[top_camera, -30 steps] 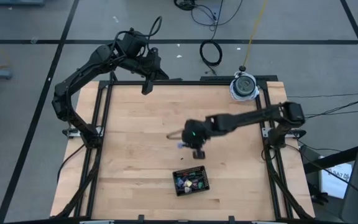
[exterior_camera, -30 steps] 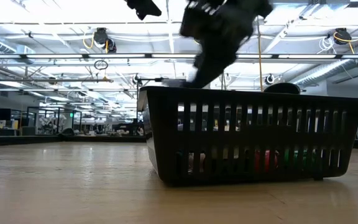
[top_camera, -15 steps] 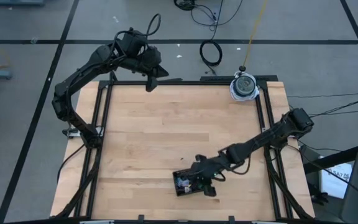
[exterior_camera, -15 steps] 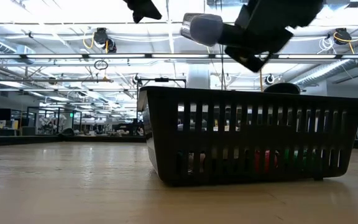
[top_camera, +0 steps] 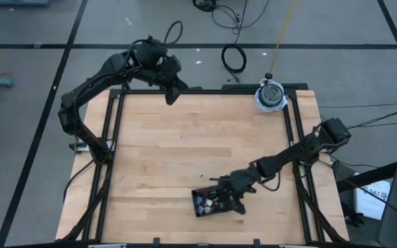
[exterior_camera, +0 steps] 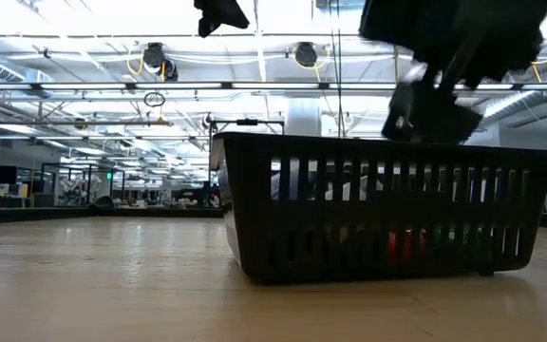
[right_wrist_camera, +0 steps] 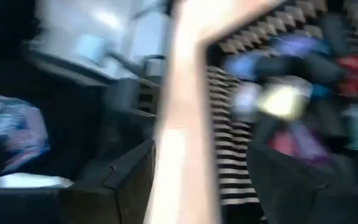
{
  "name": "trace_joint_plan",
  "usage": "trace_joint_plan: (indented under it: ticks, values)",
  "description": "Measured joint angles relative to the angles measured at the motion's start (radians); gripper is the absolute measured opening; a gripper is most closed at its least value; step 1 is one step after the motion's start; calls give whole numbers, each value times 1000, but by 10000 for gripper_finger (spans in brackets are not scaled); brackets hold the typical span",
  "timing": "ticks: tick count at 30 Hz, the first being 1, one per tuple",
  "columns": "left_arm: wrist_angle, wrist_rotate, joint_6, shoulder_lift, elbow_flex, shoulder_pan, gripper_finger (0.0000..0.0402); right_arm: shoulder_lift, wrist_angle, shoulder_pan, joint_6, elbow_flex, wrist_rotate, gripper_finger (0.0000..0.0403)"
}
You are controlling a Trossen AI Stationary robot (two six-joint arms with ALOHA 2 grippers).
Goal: Pick & Place Nail Polish
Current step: Return to Home Position
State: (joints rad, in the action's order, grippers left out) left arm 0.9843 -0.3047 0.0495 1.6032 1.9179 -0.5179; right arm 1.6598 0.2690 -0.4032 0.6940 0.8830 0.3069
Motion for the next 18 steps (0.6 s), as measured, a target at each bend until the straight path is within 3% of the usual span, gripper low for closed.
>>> trace_joint_plan:
  ticks: [3, 6, 8, 10, 15, 18]
  values:
    - [67, -55, 94, -19, -2, 24, 8, -82, 7, 9, 17, -22, 56, 246]
    - [25, -174, 156, -84, -35, 80, 8, -238, 2, -14, -40, -69, -31, 250]
    - [-18, -246, 192, -160, -119, 118, 8, -375, -18, -36, -102, -112, -109, 250]
    - [-115, -242, 195, -256, -258, 158, 8, -516, -21, -68, -172, -177, -203, 248]
    - [-431, -122, 75, -584, -744, 206, 8, -846, 52, -136, -284, -430, -493, 248]
    - [-579, -25, 7, -783, -996, 226, 8, -1012, 130, -131, -339, -579, -554, 249]
